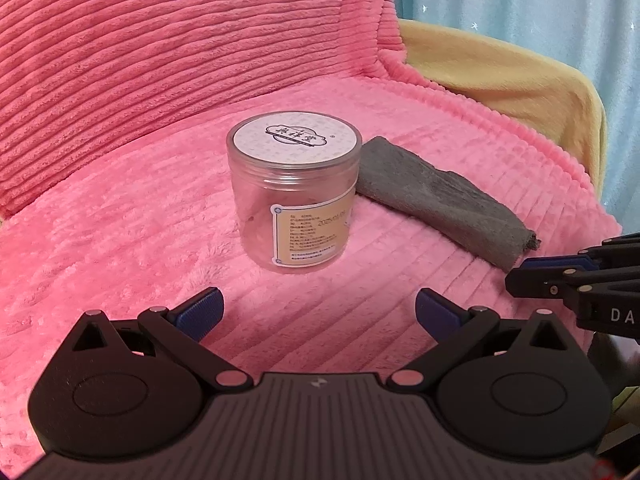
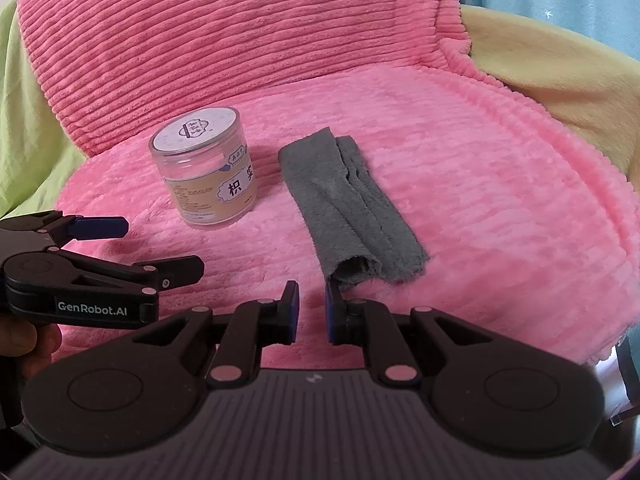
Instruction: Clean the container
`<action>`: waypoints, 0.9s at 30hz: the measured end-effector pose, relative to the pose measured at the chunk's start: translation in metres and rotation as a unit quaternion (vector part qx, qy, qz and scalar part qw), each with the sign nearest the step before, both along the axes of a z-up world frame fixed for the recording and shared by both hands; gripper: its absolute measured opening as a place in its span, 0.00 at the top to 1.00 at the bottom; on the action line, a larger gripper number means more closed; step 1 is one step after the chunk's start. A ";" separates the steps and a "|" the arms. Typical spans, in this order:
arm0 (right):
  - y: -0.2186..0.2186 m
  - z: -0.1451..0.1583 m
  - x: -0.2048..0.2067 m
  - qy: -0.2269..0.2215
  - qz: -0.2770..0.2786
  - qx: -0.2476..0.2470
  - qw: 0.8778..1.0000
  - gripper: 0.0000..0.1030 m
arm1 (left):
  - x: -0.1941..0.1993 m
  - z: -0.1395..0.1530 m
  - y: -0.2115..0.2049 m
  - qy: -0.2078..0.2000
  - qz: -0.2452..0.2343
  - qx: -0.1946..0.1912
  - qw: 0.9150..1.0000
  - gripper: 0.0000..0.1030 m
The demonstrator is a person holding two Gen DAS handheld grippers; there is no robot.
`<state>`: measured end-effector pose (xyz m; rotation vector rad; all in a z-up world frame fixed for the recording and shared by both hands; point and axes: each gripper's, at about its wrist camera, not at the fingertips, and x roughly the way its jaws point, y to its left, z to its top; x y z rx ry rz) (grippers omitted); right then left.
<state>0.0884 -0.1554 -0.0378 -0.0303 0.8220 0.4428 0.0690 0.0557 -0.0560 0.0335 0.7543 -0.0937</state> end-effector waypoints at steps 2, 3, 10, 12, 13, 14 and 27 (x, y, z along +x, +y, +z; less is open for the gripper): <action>0.000 0.000 0.000 0.000 -0.001 -0.001 1.000 0.91 | 0.000 0.000 -0.001 -0.001 0.000 0.000 1.000 0.00; 0.000 0.000 0.000 0.000 -0.002 -0.001 1.000 0.91 | 0.000 0.000 -0.001 -0.001 0.000 0.000 1.000 0.00; 0.004 0.000 -0.003 0.000 -0.008 -0.002 1.000 0.91 | 0.000 -0.001 -0.001 -0.001 0.001 0.001 1.000 0.00; 0.003 0.000 -0.003 0.000 -0.009 -0.002 1.000 0.91 | 0.000 -0.001 -0.001 -0.001 0.001 0.001 1.000 0.00; 0.003 0.000 -0.003 0.000 -0.009 -0.002 1.000 0.91 | 0.000 0.000 -0.004 -0.001 0.003 0.002 1.000 0.00; 0.003 0.000 -0.003 0.000 -0.009 -0.002 1.000 0.91 | 0.000 0.000 -0.003 -0.001 0.003 0.001 1.000 0.00; 0.005 0.000 -0.001 0.001 -0.009 -0.003 1.000 0.91 | -0.002 -0.002 -0.010 -0.001 0.014 0.002 1.000 0.00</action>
